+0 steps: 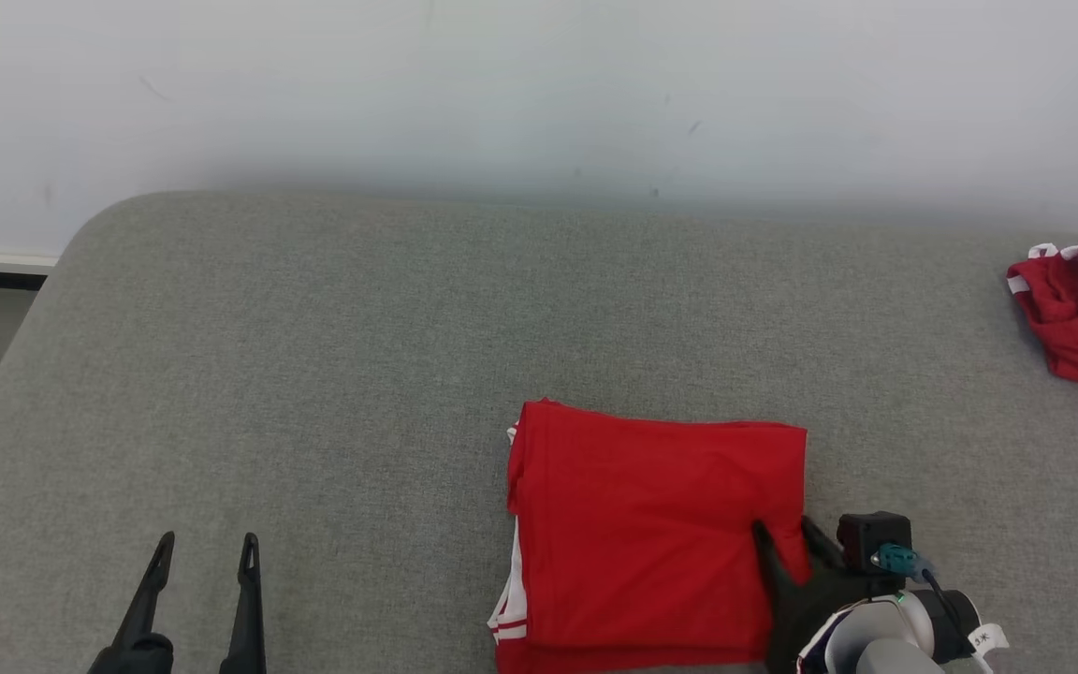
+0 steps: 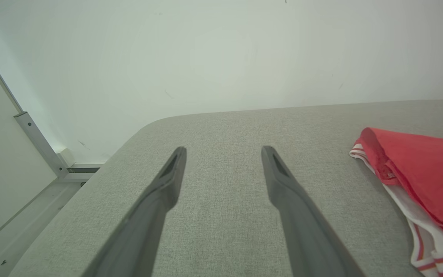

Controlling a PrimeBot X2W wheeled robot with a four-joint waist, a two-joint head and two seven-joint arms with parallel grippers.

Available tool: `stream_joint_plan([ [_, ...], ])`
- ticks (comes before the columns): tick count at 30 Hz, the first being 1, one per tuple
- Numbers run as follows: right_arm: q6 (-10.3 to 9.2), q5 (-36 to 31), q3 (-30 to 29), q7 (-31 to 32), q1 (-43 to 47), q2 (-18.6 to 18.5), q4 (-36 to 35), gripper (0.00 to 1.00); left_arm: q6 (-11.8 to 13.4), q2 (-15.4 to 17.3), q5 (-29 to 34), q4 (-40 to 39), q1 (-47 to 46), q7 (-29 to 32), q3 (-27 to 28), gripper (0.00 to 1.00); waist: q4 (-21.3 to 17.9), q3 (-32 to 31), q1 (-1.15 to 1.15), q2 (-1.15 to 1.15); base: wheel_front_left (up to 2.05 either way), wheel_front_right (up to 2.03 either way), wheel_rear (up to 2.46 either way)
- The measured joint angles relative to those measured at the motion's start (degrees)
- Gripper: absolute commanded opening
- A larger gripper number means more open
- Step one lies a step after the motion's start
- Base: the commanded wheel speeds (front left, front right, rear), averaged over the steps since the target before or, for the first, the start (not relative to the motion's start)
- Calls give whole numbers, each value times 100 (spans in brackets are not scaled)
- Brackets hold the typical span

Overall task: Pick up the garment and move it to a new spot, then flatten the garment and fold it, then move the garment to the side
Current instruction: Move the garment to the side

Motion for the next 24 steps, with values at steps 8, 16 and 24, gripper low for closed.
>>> stream_joint_plan([
  [8,0,203,381,-105,-437,-30,234,0,-2,-3,-4,27,-51,0,32,100,-97,116,-1,0,0,0,0],
  [16,0,346,660,-129,-1605,-494,79,0,-48,-48,-11,-2,-498,0,-45,100,-196,629,0,1,0,0,0],
  [24,0,463,631,-75,-2834,-1181,-46,0,-111,-97,-18,-120,-1113,-1,-201,100,-368,1355,1,1,0,0,0],
])
